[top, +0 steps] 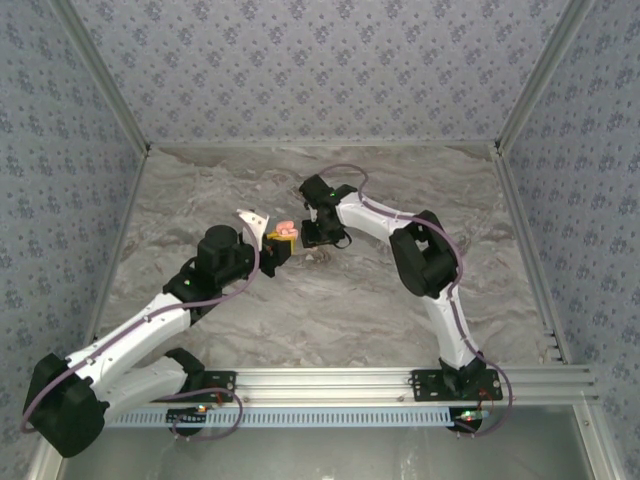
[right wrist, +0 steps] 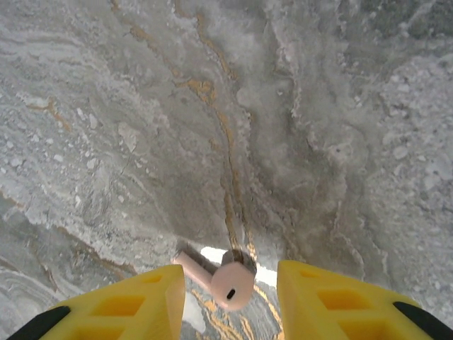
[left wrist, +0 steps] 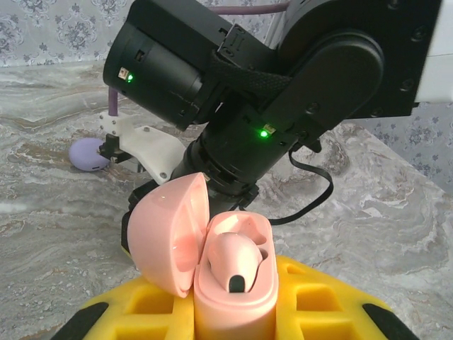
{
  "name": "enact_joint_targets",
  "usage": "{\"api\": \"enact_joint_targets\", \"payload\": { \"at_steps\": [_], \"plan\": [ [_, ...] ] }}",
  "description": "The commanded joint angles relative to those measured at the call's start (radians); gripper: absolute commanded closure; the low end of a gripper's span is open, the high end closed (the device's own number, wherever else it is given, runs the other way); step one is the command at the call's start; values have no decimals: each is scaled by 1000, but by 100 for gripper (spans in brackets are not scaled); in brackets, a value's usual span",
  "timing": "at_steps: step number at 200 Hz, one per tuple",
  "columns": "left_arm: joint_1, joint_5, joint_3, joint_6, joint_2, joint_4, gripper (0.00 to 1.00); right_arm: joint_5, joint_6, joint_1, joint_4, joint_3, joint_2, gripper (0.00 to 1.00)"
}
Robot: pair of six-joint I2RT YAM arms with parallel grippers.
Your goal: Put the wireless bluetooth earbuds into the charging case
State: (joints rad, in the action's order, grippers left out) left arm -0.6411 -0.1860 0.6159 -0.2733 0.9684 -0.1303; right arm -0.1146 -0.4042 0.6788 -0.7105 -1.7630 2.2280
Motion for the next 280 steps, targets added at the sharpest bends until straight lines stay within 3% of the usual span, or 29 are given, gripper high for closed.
{"api": "enact_joint_targets", "payload": {
  "at_steps": [1,91,218,280],
  "plan": [
    [7,7,-3,10,-15,-2,100,45,-13,14,-67,-40,47,59],
    [6,8,-5,6,-9,-2,100,121,60,31,-157,-9,51,71],
    [6,3,8,-1,23,-8,100,202,272,-20,-220,197,-100,72],
    [7,5,13,3,27,-2,100,51,304,-21,-158,215,-169,65]
  ]
}}
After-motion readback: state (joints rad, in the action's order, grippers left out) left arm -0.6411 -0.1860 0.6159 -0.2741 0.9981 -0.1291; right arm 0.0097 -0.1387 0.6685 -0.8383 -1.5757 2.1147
